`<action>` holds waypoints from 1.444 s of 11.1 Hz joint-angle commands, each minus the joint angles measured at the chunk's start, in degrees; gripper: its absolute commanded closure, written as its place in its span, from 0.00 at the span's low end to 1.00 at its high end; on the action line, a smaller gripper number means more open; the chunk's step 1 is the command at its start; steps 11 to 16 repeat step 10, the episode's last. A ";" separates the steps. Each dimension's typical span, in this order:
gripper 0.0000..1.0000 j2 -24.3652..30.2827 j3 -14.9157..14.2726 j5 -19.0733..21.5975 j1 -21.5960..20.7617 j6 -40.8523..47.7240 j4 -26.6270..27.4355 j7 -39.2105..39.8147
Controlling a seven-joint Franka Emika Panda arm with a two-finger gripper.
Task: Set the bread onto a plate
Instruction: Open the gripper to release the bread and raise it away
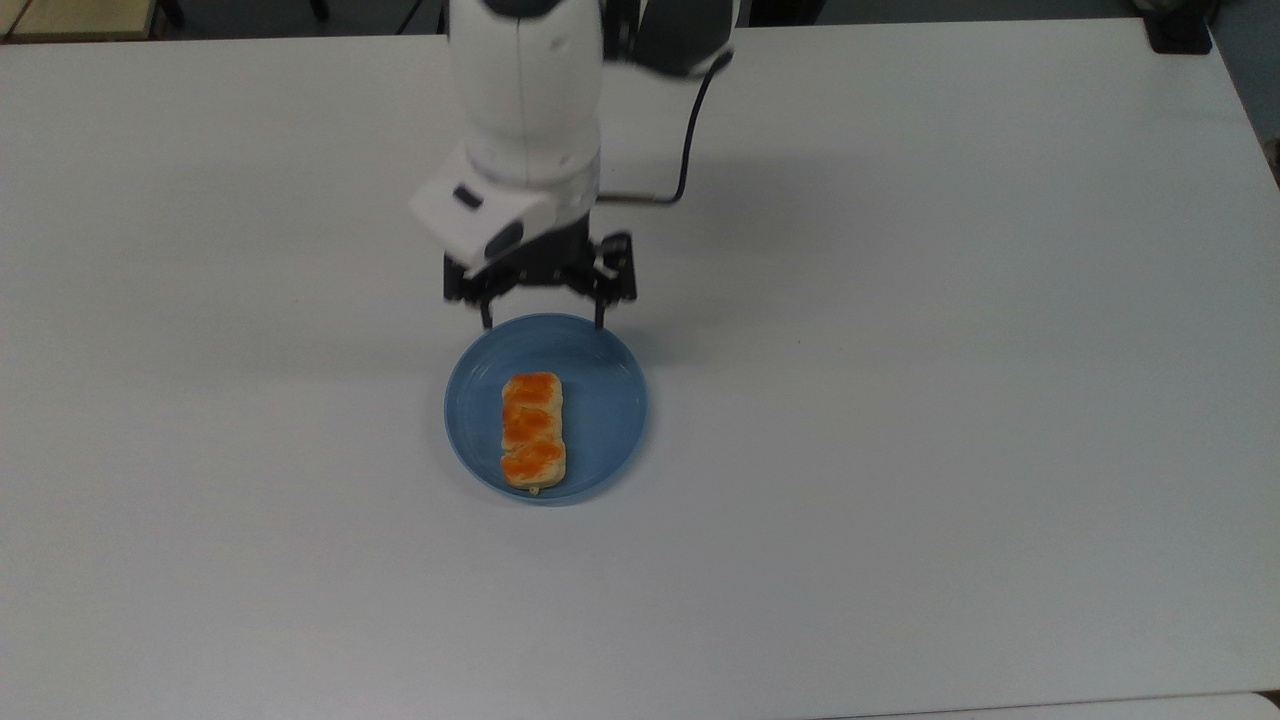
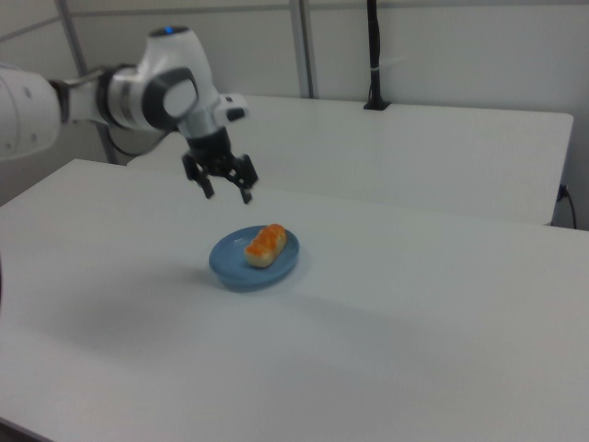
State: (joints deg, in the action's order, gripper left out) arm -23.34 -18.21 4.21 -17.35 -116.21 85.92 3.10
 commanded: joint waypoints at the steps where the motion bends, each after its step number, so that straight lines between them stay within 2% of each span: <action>1: 0.00 15.14 9.31 -4.48 5.73 13.08 5.48 -4.86; 3: 0.00 18.85 11.61 -4.56 8.99 16.63 5.39 -4.42; 5: 0.00 19.39 12.50 -5.79 9.88 16.64 5.31 -4.42; 16: 0.00 19.21 11.80 -5.97 9.97 16.63 5.31 -4.25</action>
